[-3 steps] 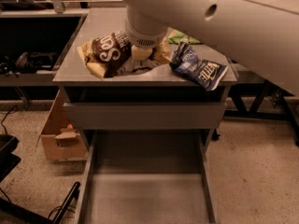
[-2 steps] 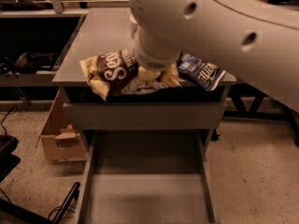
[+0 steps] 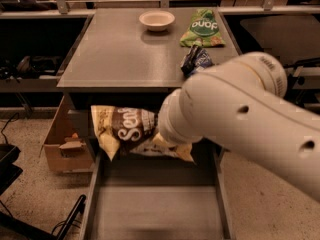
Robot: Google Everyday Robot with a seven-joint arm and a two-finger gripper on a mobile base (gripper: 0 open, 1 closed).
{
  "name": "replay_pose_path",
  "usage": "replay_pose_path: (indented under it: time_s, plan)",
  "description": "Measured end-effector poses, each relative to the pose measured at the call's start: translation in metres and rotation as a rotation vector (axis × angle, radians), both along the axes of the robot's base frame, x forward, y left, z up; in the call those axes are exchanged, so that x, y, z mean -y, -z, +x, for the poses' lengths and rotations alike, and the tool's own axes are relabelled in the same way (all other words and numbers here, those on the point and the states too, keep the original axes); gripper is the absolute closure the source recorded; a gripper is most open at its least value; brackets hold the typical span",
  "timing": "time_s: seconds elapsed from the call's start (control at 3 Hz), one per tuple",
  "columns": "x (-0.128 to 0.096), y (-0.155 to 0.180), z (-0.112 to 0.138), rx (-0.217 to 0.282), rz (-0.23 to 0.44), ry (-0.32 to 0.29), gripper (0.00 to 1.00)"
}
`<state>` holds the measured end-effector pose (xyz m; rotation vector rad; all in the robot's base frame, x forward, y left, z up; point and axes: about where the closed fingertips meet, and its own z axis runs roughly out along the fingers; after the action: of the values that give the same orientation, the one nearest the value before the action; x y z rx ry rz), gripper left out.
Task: Place brown chip bag into middle drawer
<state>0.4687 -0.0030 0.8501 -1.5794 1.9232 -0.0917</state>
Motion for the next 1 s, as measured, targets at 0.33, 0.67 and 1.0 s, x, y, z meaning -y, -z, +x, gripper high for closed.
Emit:
replay_pose_path:
  time_s: [0.33,0.67,1.0]
  plan:
    - [-0.019,0.082,-0.029,-0.112,0.105,0.032,1.0]
    - [-0.028,0.173,-0.045,-0.275,0.164,0.075,1.0]
    - [-0.03,0.239,-0.04,-0.413,0.166,0.092,1.0]
